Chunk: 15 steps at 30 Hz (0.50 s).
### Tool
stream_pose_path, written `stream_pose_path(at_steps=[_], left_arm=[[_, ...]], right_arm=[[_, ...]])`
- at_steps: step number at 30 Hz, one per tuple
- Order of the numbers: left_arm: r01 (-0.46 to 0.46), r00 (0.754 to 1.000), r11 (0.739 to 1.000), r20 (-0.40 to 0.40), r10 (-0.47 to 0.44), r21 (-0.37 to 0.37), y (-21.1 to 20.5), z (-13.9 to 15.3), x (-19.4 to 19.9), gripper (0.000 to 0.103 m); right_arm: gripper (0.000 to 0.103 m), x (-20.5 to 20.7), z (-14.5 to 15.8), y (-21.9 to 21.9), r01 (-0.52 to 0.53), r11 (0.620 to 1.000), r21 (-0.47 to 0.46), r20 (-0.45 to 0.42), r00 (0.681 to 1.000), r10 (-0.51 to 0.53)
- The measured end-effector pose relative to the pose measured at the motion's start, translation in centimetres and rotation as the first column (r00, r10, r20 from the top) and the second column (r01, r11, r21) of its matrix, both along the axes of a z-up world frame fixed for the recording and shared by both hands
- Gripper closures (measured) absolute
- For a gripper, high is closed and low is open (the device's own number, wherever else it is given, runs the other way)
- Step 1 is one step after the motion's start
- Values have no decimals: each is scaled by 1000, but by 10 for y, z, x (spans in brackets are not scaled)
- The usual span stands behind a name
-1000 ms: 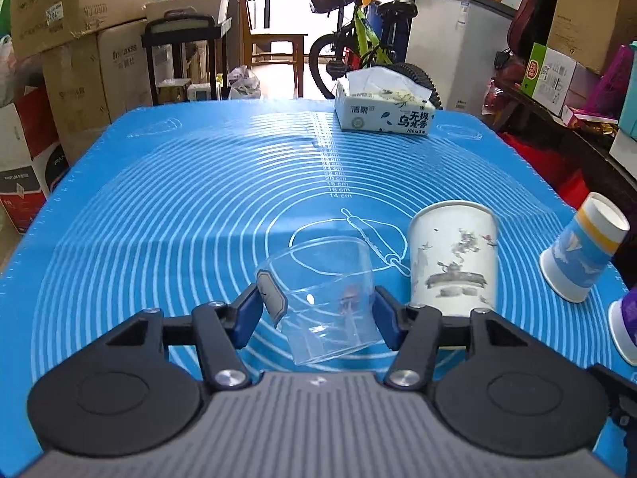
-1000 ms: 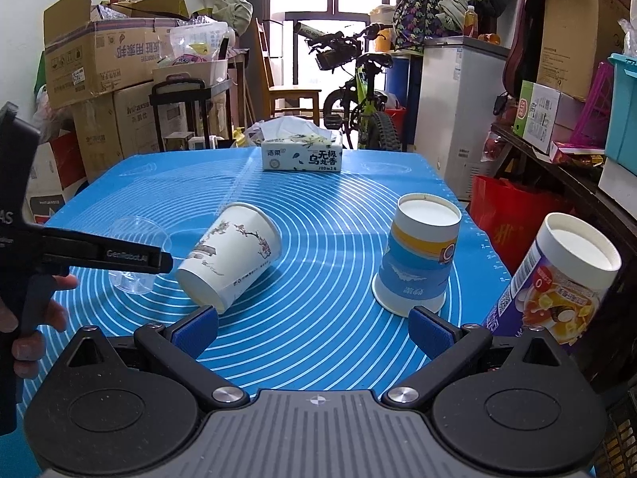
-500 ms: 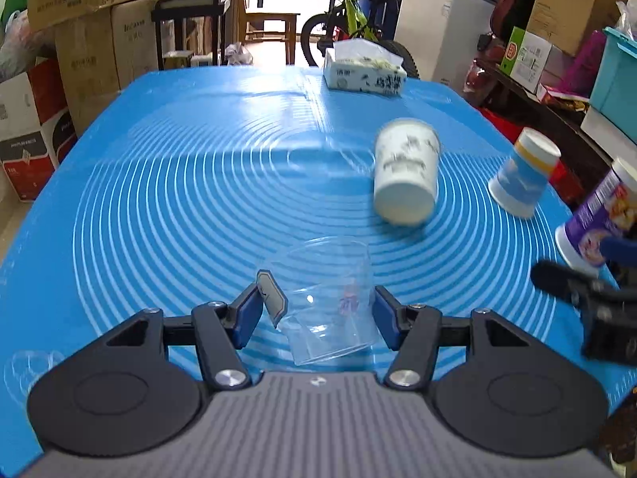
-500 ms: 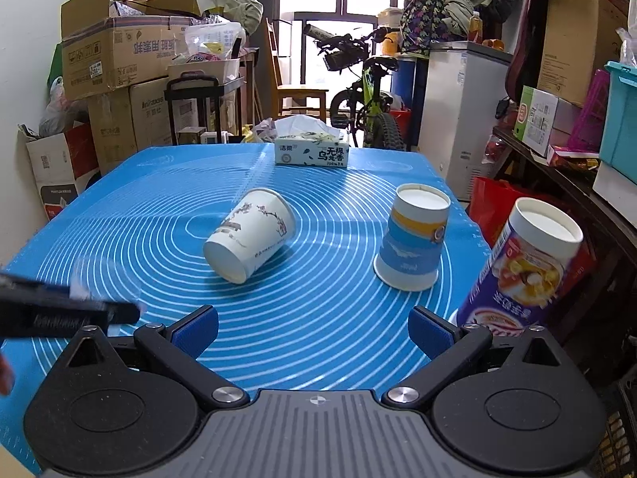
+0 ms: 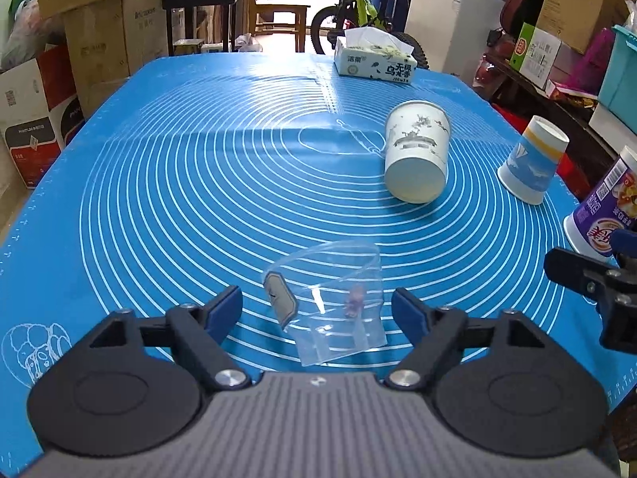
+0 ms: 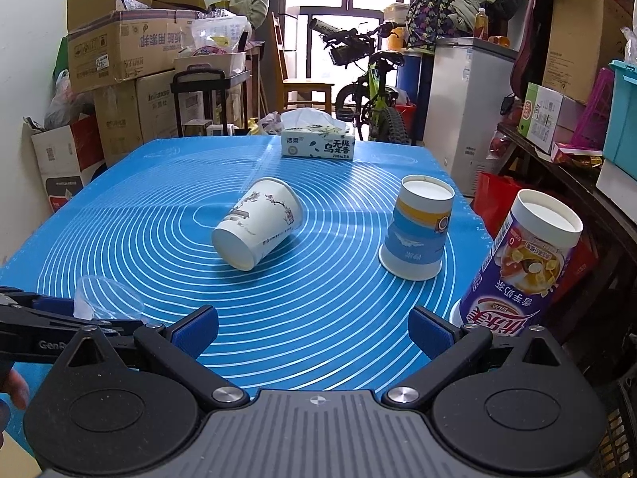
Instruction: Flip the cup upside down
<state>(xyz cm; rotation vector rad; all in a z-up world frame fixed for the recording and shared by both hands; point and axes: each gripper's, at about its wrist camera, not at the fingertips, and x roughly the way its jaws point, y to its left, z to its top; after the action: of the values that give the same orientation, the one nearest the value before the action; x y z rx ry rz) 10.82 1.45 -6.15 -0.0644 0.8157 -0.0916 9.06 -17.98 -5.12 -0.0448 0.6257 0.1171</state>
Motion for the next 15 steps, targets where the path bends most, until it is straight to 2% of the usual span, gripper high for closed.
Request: stream_pose_path(at_steps=[6, 9, 12, 15], left_arm=[[-2, 1000, 1000, 7, 2, -4, 1, 3, -6, 20], [-3, 1000, 1000, 22, 3, -4, 3, 6, -13, 13], [-17, 998, 1000, 56, 16, 13, 5, 15, -22, 11], [-33, 996, 999, 80, 32, 9, 10, 24, -29, 9]], right_arm=[[0, 2, -1, 4, -21, 1000, -12, -6, 1000, 21], [0, 3, 1, 8, -44, 998, -49, -4, 999, 44], [0, 5, 7, 16, -70, 988, -138, 12, 997, 72], [0, 6, 15, 27, -110, 960, -256, 35, 992, 123]])
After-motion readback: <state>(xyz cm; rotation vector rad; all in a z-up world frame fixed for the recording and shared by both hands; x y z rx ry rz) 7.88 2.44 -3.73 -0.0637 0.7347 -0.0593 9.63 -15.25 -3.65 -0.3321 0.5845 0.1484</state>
